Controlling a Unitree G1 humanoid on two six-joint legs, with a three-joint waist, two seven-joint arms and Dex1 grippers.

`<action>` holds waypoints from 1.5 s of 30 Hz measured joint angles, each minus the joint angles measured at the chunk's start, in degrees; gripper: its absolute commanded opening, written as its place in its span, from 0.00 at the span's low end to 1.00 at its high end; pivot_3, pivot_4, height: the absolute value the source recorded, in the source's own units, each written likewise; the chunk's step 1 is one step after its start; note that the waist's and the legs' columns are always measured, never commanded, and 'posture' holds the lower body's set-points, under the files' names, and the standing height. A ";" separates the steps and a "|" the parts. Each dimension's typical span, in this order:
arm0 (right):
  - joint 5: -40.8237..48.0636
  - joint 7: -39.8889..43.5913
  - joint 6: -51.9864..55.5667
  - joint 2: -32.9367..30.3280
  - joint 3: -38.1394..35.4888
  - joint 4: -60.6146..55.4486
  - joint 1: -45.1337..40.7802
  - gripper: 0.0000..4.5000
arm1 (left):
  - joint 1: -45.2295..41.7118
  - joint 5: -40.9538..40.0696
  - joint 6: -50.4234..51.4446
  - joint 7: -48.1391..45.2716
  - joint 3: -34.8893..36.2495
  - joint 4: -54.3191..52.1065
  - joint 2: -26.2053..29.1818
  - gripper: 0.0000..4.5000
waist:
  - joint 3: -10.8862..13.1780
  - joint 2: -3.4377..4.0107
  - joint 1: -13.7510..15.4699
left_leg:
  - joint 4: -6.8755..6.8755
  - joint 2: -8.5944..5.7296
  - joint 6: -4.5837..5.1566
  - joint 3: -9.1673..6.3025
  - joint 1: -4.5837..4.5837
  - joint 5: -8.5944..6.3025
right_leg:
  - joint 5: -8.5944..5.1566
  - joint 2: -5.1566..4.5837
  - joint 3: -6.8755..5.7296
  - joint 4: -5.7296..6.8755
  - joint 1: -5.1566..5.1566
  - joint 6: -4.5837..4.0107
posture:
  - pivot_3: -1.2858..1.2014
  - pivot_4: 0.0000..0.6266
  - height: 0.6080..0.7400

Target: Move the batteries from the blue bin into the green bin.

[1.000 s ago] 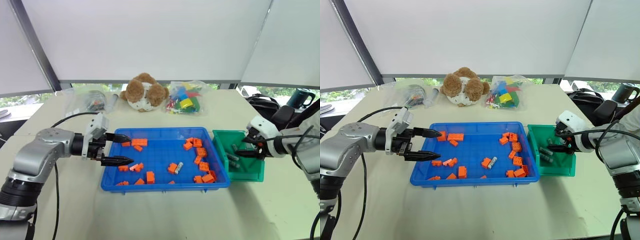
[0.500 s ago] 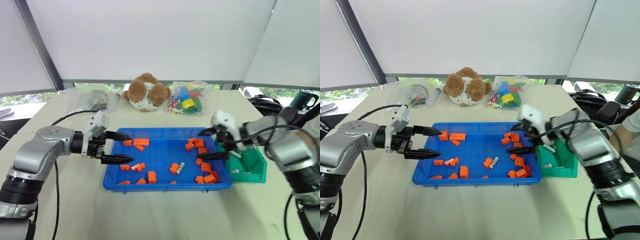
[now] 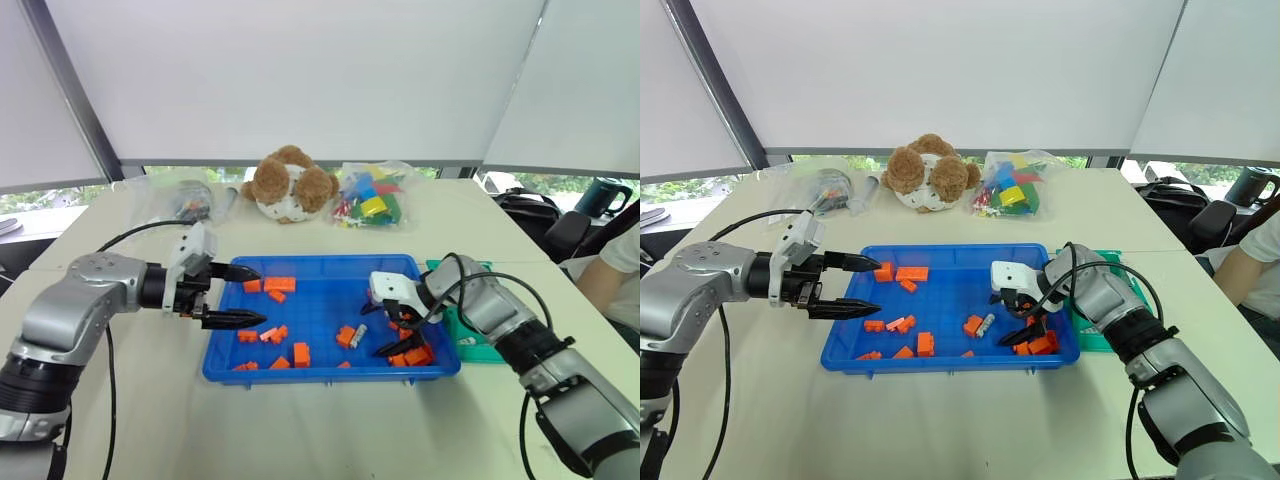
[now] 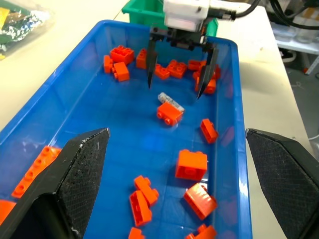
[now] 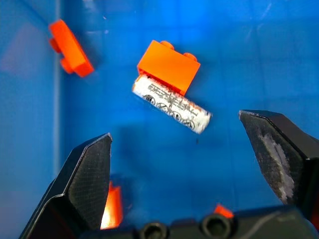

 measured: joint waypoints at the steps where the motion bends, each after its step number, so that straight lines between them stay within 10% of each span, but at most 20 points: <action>1: -0.53 0.04 -0.81 0.88 0.13 1.49 -0.53 0.99 | 0.22 -0.14 0.10 0.21 0.05 -0.23 0.06 1.00 | 0.00 0.00 0.07 | 0.01 0.00 0.00 0.00 0.00 0.00 | 0.00 0.00 0.00 0.00 0.01 0.00 | 0.52 0.24 0.95; 11: -3.30 0.98 -5.62 5.56 0.19 10.86 -4.91 0.99 | 0.50 -0.80 0.29 1.64 0.15 -1.04 0.47 1.00 | 0.00 0.00 0.01 | 0.01 0.00 -0.01 0.00 0.03 0.00 | 0.00 0.00 -0.01 0.02 0.03 0.00 | 0.52 0.24 0.95; 14: -3.68 1.57 -5.71 6.25 0.15 11.44 -5.17 0.80 | 0.50 -0.81 0.29 1.84 0.15 -1.10 0.47 1.00 | 0.00 0.00 0.00 | 0.01 0.00 -0.01 -0.01 0.03 0.00 | 0.00 0.00 -0.01 0.03 0.04 0.00 | 0.52 0.24 0.95; 21: -4.40 2.50 -5.52 6.36 0.15 11.52 -5.16 0.01 | 0.50 -0.80 0.28 2.08 0.15 -1.12 0.48 1.00 | 0.00 0.00 0.02 | 0.01 0.00 -0.01 0.00 0.03 0.01 | 0.00 0.00 -0.01 0.04 0.04 0.00 | 0.52 0.24 0.95; 45: 0.63 -14.76 24.02 -18.58 -25.24 -15.18 6.73 0.01 | -0.83 -0.54 -0.69 1.85 -1.10 -0.06 -2.19 1.00 | -0.01 -0.01 0.31 | 0.00 -0.01 0.00 0.00 0.01 0.00 | 0.00 -0.02 0.00 -0.04 0.06 0.00 | 0.52 0.24 0.95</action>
